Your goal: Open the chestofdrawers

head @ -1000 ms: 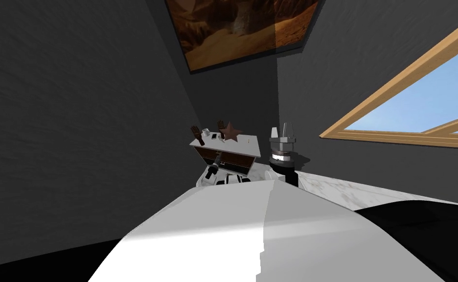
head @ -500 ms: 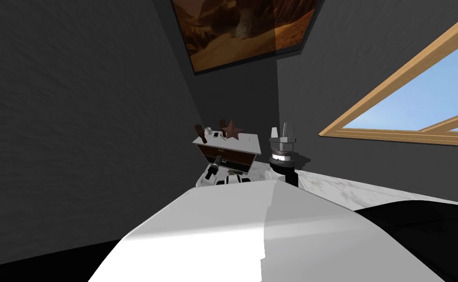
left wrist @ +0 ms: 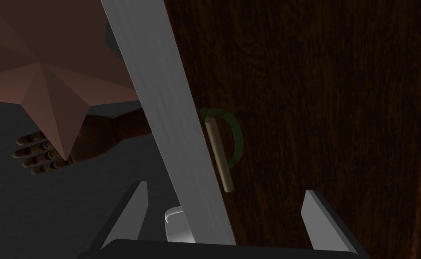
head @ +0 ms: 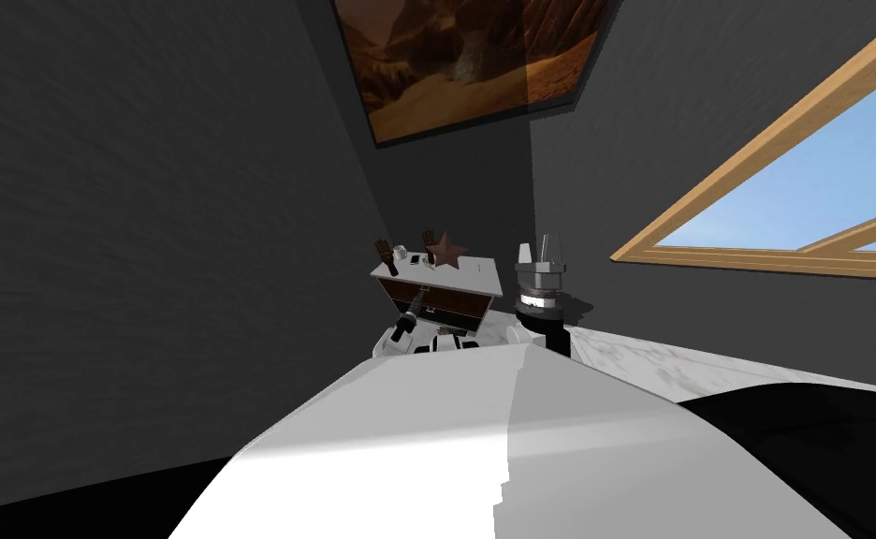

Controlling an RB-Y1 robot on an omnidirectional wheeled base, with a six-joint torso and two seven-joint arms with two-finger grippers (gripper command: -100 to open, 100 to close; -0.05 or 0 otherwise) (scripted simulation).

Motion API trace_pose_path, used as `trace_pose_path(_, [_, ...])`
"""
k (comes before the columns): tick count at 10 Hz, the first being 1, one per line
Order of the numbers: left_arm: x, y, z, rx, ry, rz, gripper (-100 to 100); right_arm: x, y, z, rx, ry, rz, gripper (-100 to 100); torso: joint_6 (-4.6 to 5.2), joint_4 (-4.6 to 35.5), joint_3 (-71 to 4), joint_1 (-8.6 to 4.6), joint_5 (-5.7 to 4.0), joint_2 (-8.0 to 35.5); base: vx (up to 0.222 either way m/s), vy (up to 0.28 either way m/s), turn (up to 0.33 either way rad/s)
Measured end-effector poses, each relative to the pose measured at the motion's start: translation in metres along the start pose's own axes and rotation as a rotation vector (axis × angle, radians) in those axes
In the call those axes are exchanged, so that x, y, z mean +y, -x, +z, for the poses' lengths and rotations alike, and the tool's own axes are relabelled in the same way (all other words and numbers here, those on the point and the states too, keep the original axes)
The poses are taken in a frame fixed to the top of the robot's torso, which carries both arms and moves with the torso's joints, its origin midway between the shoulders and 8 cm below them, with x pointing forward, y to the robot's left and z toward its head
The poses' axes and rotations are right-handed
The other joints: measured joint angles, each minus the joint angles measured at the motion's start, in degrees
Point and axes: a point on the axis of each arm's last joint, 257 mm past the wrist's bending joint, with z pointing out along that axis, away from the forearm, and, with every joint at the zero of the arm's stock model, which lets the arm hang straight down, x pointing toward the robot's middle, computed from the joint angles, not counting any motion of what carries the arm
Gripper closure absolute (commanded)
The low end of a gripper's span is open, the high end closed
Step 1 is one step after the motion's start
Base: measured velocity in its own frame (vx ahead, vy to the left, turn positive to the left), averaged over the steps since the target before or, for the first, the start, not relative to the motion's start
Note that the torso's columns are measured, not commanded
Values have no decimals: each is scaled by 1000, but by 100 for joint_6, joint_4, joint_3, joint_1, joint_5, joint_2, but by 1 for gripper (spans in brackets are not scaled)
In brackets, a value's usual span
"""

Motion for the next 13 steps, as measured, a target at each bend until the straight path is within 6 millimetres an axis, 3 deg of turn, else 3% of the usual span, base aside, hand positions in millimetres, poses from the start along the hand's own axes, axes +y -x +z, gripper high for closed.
trace_pose_path(2, [-2, 4, 1, -1, -2, 19, -100, 0, 0, 0, 0, 0, 0, 0, 0, 20, 45, -16, -4, 73, 59, 11, -2])
trace_pose_path(3, [-2, 4, 1, -1, -2, 19, 100, 0, 0, 0, 0, 0, 0, 0, 1, 26, 57, -18, -6, 88, 13, 2, 0])
trace_pose_path(8, [-4, -1, -6, 12, -3, 19, 100, 0, 0, 0, 0, 0, 0, 0, 0, 13, 28, -5, -2, 44, -158, 57, 31])
trace_pose_path(9, [-4, -1, -6, 13, -2, 19, -100, 0, 0, 0, 0, 0, 0, 0, 2, 5, 7, -22, -6, 6, 77, -31, -64])
trace_pose_path(13, [-3, 1, 1, 8, 8, 17, -100, 0, 0, 0, 0, 0, 0, 0, 1, 10, 21, -8, -2, 32, 154, -52, -39])
